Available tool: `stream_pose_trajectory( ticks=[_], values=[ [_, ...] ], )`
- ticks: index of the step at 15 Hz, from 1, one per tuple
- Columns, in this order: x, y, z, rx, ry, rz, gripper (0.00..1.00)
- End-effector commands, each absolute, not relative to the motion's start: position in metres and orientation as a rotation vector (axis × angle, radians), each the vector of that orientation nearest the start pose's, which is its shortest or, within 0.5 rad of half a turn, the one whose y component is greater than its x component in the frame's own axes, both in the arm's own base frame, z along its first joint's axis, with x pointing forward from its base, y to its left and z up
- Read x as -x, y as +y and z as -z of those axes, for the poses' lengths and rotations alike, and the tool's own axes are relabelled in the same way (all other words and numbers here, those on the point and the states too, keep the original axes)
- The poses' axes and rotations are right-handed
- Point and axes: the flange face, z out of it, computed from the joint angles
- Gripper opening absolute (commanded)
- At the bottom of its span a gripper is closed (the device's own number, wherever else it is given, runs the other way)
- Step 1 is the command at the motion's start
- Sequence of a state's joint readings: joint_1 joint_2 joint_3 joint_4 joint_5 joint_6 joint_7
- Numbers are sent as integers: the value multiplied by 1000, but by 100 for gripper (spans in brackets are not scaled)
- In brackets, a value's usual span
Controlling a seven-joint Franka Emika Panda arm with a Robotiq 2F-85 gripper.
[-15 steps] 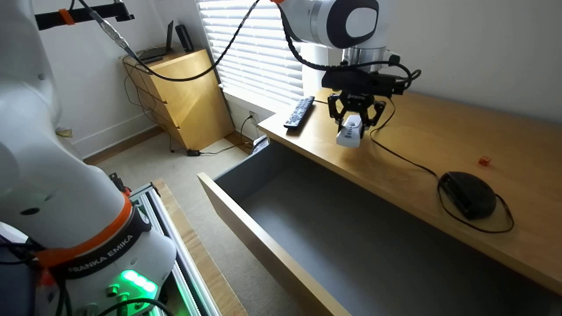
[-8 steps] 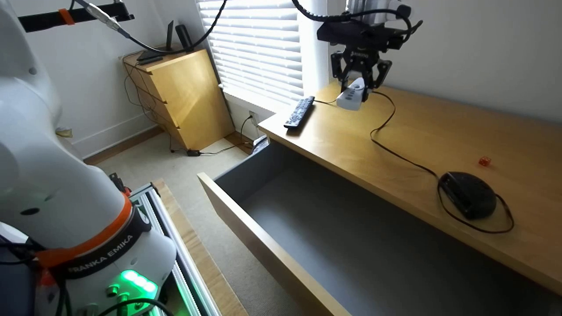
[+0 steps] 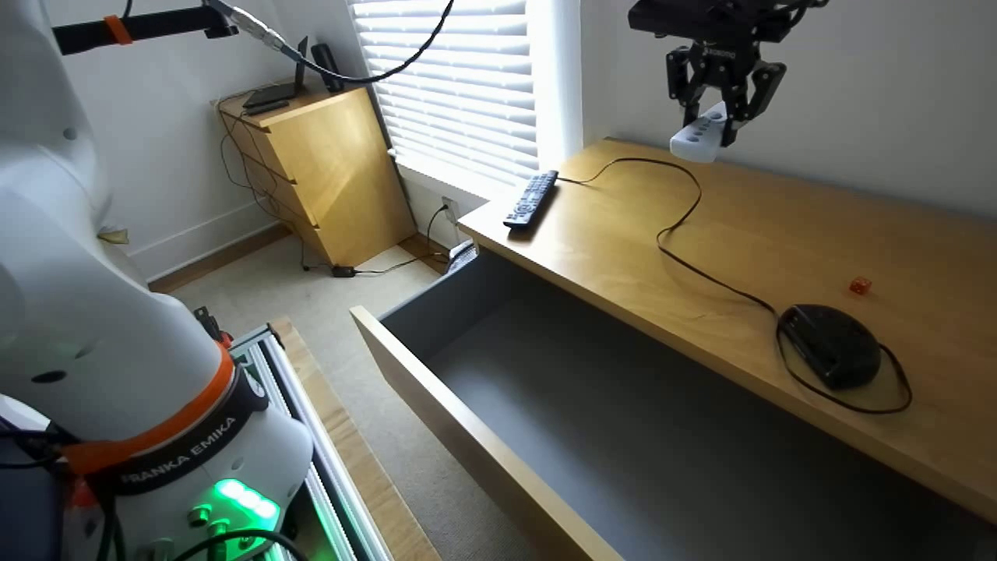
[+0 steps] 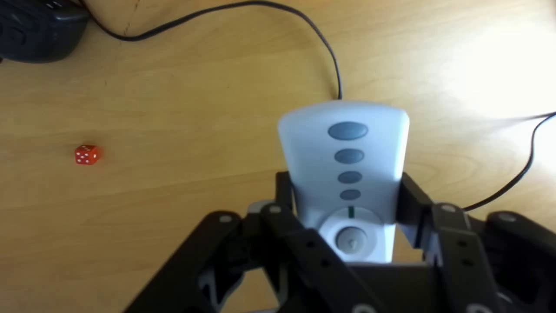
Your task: Pick up the white remote and move it to the right side of the cable on the brown surface
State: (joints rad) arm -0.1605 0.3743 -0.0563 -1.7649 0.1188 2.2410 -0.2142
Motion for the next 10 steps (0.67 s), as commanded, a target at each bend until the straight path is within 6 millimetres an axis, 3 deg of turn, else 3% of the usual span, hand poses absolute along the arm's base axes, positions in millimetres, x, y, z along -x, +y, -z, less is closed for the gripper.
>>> stream_pose_trajectory(
  ticks=[1, 6, 10],
  values=[
    [-671, -162, -350, 3062, 287, 163, 33],
    [-693, -197, -324, 3048, 446, 174, 33],
    [-693, -223, -298, 3039, 524, 121, 33]
  ],
)
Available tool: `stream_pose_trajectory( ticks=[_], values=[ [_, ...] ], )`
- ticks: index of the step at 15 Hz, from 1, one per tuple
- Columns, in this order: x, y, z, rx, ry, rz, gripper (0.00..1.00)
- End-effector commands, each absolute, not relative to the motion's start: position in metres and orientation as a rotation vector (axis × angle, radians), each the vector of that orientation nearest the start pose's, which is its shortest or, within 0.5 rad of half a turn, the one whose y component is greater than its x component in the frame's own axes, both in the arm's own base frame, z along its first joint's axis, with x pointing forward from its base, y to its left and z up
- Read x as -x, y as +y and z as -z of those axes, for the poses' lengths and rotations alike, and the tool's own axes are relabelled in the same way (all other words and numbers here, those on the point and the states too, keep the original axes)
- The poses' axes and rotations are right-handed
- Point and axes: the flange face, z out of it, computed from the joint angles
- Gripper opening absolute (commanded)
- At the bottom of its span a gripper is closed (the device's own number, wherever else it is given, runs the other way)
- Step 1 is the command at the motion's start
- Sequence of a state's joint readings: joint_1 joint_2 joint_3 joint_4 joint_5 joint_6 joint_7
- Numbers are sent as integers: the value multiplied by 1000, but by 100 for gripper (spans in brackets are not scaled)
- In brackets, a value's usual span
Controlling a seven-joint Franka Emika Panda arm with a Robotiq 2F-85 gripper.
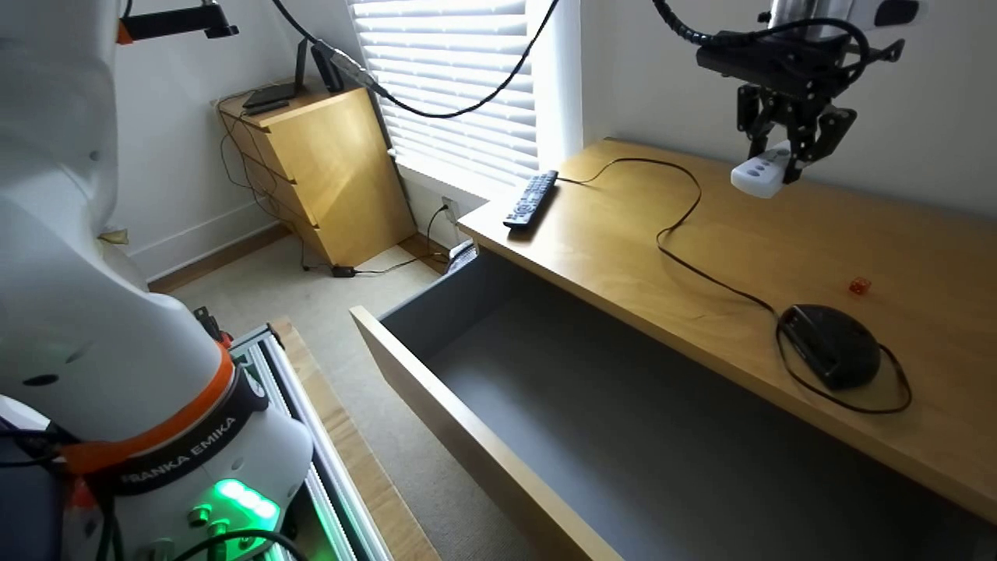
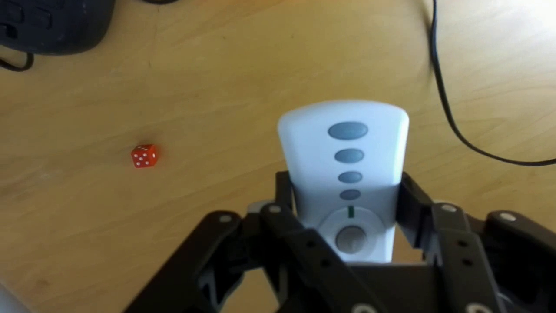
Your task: Pick up the white remote and move it to the right side of the cable on the brown surface
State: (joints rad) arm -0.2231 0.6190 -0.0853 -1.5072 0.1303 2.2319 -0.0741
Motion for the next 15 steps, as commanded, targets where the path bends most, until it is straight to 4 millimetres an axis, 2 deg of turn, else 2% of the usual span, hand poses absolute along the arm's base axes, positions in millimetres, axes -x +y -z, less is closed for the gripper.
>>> stream_pose_trajectory(
  ticks=[1, 8, 15],
  values=[
    [-691, -230, -289, 3041, 537, 101, 33],
    [-672, -268, -240, 3036, 624, -29, 33],
    [-667, -278, -213, 3029, 648, -74, 33]
  ],
)
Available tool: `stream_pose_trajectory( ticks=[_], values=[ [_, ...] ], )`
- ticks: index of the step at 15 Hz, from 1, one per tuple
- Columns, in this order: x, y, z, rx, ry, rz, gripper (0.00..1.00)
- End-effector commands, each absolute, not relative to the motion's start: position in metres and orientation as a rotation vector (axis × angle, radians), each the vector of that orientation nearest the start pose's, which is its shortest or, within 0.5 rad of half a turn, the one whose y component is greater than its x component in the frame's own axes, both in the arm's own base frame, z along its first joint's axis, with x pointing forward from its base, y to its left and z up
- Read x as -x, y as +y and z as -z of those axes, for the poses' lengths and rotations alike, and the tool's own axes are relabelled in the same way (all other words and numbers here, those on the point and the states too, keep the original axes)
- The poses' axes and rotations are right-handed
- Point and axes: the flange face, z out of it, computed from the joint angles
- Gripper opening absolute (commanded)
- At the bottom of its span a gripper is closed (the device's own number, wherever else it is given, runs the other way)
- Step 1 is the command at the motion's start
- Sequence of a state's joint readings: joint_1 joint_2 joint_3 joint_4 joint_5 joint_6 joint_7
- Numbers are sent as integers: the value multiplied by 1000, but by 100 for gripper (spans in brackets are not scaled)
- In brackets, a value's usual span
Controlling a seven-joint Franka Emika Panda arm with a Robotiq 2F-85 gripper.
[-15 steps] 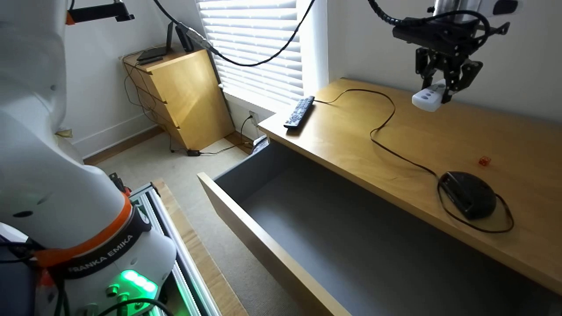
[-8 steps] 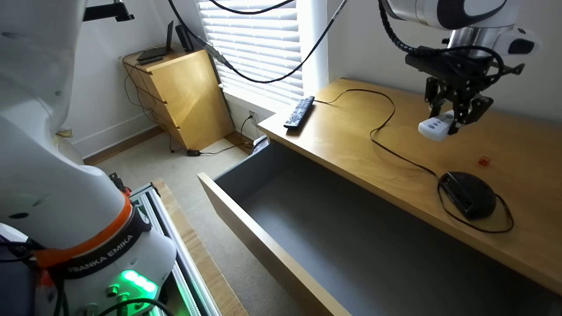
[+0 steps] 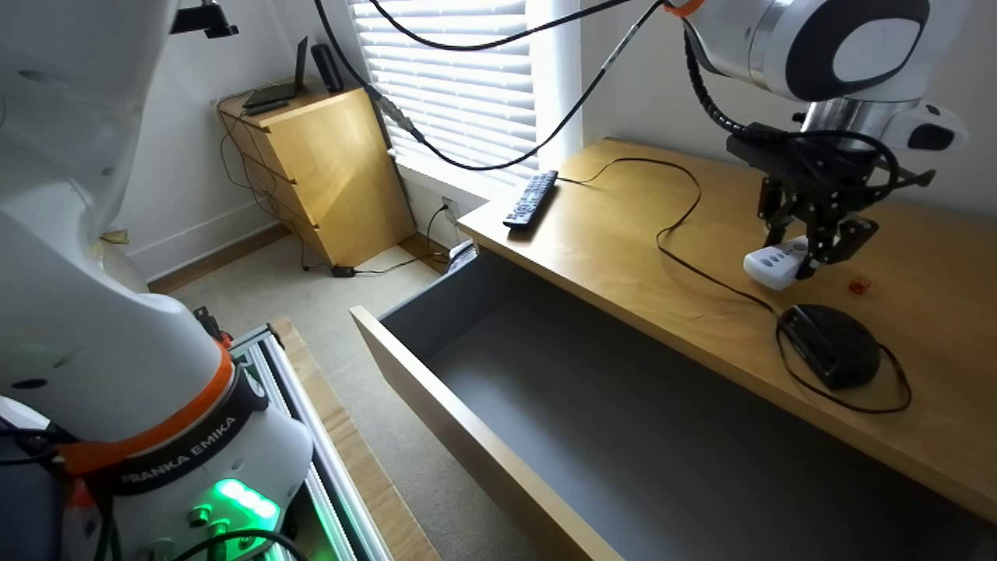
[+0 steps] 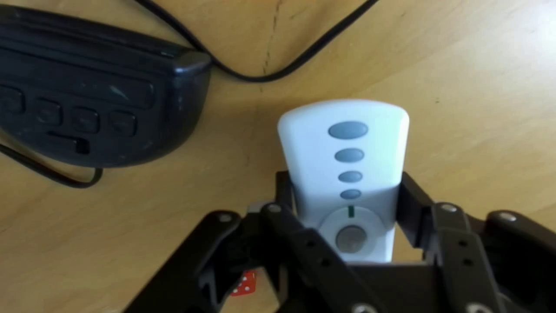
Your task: Pick up the white remote and move it to the right side of the cable on the brown surface
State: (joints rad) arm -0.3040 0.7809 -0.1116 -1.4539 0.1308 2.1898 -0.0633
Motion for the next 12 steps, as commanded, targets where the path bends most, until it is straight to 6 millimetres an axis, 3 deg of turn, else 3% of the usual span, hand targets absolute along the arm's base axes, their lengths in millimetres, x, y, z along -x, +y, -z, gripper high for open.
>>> stream_pose_trajectory(
  ticks=[1, 9, 11, 12],
  values=[
    [-667, -279, -211, 3030, 650, -79, 33],
    [-666, -282, -206, 3030, 657, -102, 33],
    [-665, -281, -205, 3029, 657, -109, 71],
    [-665, -281, -205, 3028, 655, -112, 80]
  ],
)
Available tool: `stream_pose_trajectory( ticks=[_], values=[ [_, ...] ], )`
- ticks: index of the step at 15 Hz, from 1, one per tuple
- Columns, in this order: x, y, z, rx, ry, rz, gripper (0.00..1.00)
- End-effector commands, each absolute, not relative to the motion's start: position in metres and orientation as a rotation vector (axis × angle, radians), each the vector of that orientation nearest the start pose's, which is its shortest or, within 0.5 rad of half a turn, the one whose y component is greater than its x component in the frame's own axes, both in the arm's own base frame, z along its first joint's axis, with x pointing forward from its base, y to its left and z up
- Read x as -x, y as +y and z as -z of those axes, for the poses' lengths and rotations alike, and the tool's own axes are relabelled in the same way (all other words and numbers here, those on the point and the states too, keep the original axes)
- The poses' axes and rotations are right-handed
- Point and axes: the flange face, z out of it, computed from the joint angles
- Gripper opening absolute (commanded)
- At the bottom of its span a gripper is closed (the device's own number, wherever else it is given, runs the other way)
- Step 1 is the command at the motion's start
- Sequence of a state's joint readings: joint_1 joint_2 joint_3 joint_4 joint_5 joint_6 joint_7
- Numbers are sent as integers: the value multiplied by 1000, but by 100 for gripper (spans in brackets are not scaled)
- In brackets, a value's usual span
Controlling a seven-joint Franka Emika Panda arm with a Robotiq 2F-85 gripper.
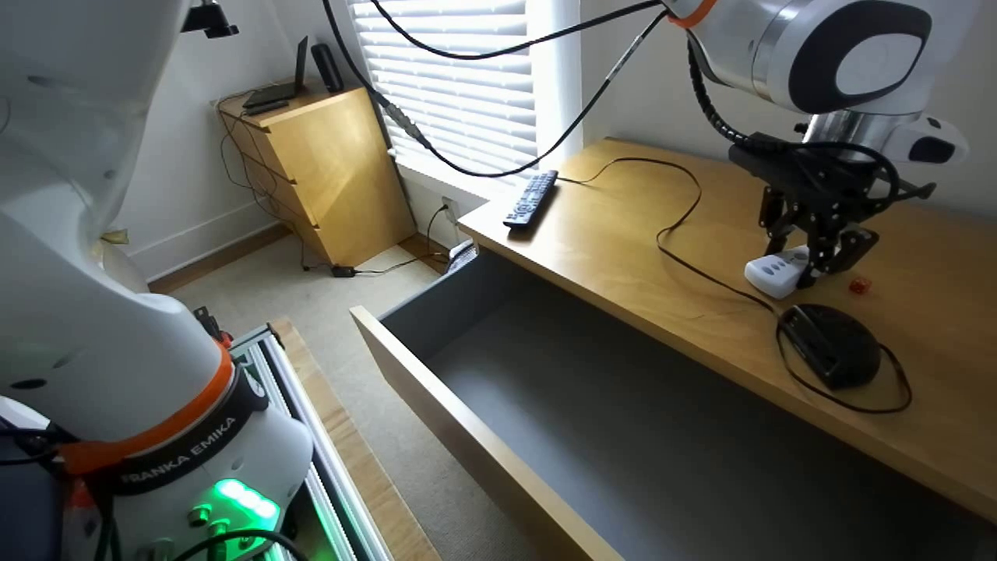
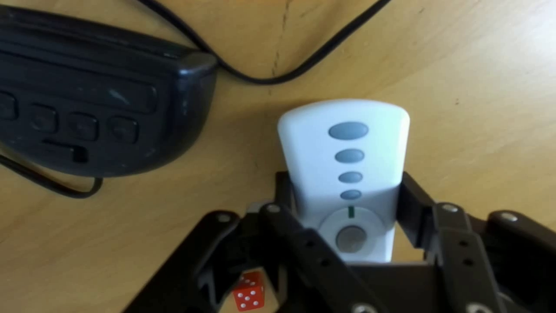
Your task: Pick up the white remote and move it to the right side of the cable on the brown surface
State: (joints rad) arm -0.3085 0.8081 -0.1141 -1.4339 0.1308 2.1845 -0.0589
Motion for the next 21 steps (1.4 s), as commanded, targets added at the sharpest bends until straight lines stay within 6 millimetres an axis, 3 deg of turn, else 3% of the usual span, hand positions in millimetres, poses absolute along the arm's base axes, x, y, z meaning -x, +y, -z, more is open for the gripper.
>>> stream_pose_trajectory(
  ticks=[1, 7, 12, 17, 21],
  values=[
    [-665, -280, -205, 3026, 654, -117, 88],
    [-665, -268, -225, 3017, 619, -121, 100],
    [-649, -262, -271, 3110, 525, -43, 100],
    [-599, -263, -334, 3130, 367, 13, 100],
    [-548, -259, -370, 3154, 278, 28, 100]
  ],
)
